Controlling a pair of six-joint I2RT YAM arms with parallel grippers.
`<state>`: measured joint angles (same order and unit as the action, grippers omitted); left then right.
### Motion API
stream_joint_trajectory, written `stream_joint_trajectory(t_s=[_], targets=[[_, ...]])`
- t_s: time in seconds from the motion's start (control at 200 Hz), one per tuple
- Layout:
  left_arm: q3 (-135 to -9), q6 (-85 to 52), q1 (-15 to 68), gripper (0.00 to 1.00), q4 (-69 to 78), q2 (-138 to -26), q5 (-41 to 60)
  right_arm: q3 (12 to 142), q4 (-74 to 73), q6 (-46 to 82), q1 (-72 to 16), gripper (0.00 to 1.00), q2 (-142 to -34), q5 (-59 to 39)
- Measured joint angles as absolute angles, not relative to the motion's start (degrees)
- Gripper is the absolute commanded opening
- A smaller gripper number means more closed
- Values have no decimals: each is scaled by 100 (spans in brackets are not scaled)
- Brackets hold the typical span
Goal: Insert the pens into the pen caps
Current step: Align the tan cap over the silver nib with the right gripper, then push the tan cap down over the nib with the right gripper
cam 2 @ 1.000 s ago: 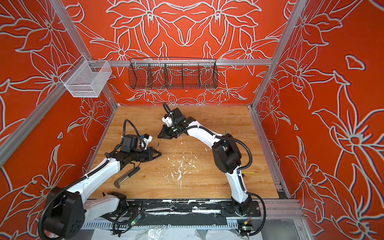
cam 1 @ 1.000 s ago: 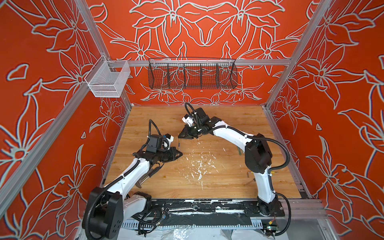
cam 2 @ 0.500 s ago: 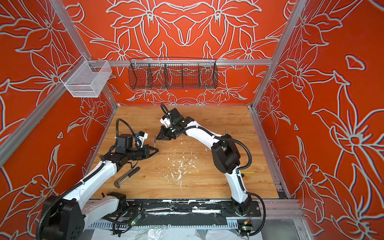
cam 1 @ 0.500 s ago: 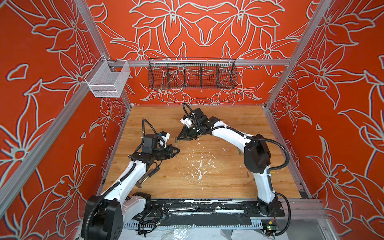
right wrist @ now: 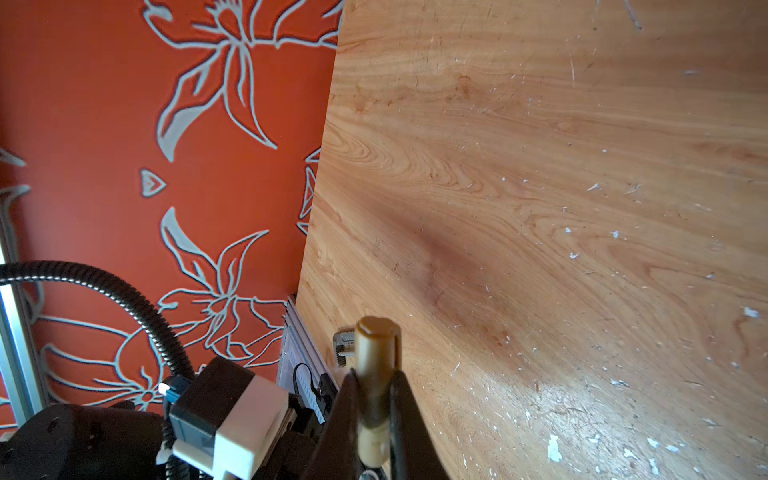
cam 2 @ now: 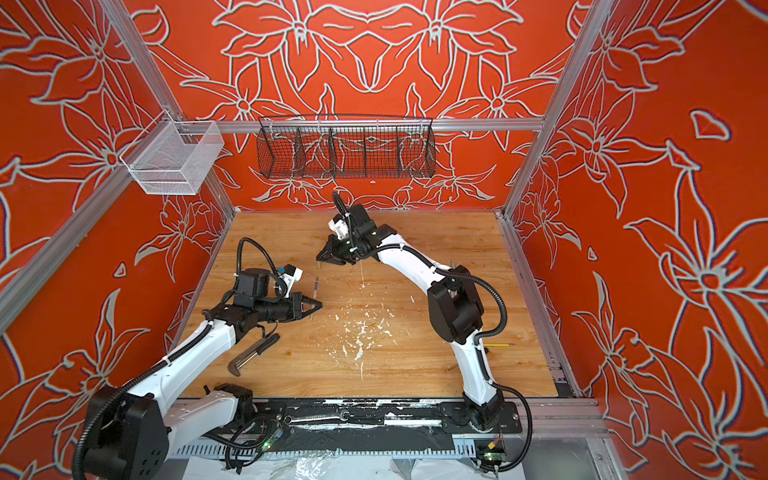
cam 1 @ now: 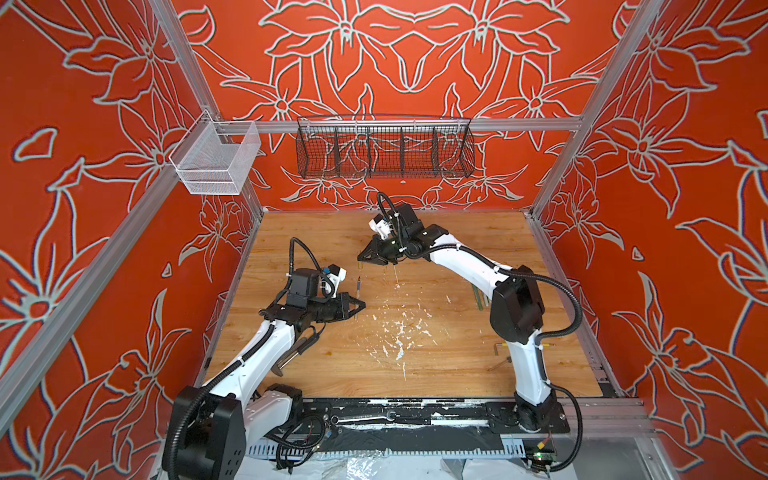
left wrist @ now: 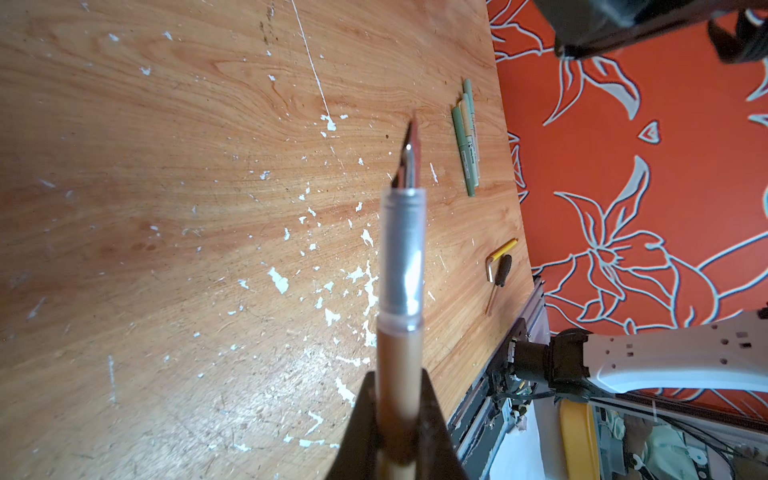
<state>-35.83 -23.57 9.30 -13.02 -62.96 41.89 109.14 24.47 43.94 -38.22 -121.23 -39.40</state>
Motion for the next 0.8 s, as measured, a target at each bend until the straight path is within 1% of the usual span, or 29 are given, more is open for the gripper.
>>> stream_joint_trajectory(t_s=[0.315,0.801], targets=[[-3583,-2355,937,0,-1284,-6296,4143,10912,2449,4392,-3887,4,-12123,-3951],[-3583,-2355,939,0,-1304,-6106,3760,10910,2449,4375,-4018,4,-12123,-3997]])
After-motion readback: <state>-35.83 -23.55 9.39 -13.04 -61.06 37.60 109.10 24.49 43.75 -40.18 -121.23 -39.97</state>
